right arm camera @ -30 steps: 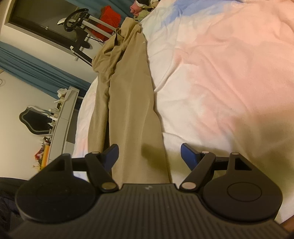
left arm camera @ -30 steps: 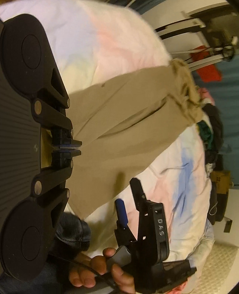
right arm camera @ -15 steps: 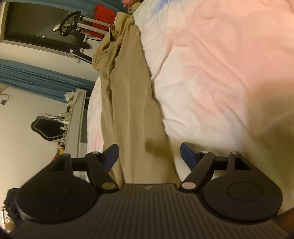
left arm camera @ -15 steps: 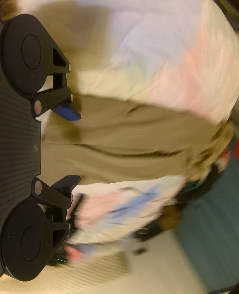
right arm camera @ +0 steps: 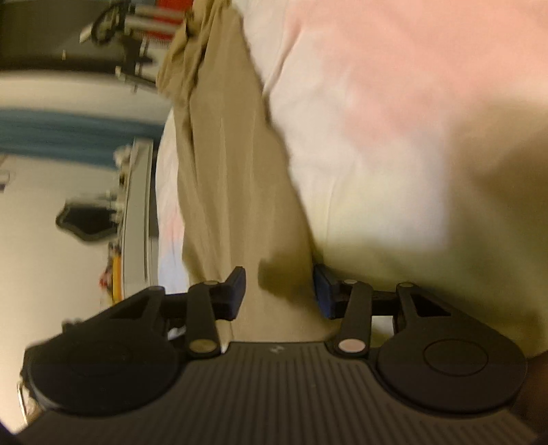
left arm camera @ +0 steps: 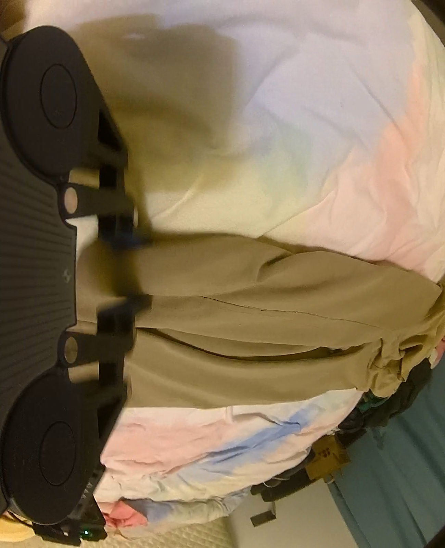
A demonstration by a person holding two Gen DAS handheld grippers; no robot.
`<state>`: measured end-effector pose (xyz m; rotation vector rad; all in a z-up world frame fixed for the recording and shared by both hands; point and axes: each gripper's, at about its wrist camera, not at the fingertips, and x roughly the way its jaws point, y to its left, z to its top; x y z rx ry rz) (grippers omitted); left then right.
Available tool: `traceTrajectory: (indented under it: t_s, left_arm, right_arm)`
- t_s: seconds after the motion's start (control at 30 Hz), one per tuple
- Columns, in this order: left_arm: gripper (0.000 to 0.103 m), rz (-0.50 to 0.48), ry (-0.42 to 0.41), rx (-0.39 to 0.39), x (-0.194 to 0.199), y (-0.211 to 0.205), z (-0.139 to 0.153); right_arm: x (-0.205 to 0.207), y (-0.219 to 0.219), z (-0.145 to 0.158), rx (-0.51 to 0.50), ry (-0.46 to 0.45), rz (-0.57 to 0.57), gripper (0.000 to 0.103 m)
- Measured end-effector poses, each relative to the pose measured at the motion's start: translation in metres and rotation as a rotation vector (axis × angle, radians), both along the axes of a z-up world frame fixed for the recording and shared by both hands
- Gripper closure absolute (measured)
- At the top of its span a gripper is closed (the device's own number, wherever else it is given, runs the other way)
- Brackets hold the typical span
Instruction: Fold clothes
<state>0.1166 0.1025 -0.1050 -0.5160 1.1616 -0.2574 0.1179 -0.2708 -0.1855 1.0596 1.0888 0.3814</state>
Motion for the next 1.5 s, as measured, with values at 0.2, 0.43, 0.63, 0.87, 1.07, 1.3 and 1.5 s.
traceTrajectory:
  t_s: [0.2, 0.43, 0.63, 0.87, 1.07, 1.3, 1.5]
  left_arm:
    - [0.093, 0.078, -0.053, -0.047, -0.015, 0.017, 0.010]
    - [0.073, 0.098, -0.007, -0.063, -0.008, 0.023, 0.005]
    - [0.064, 0.074, 0.067, -0.041, 0.005, 0.017, -0.009]
    - [0.092, 0.090, -0.013, -0.106, -0.010, 0.025, 0.011]
    - [0.094, 0.142, -0.146, -0.299, -0.028, 0.050, 0.067]
    - [0.095, 0.132, -0.259, -0.319, -0.048, 0.028, 0.127]
    - [0.095, 0.147, -0.224, -0.310, -0.110, 0.028, 0.111]
  right_arm:
    - [-0.003, 0.009, 0.006, -0.069, -0.019, 0.045, 0.057]
    - [-0.011, 0.025, 0.019, -0.172, -0.067, 0.107, 0.057]
    - [-0.009, 0.035, 0.022, -0.248, -0.107, 0.152, 0.057]
    - [-0.004, 0.017, 0.046, -0.176, -0.135, 0.100, 0.094]
    - [0.007, -0.007, 0.127, -0.124, -0.293, 0.043, 0.094]
    - [-0.010, -0.021, 0.215, -0.133, -0.493, 0.014, 0.095]
    - [-0.072, -0.040, 0.213, -0.191, -0.535, 0.018, 0.095]
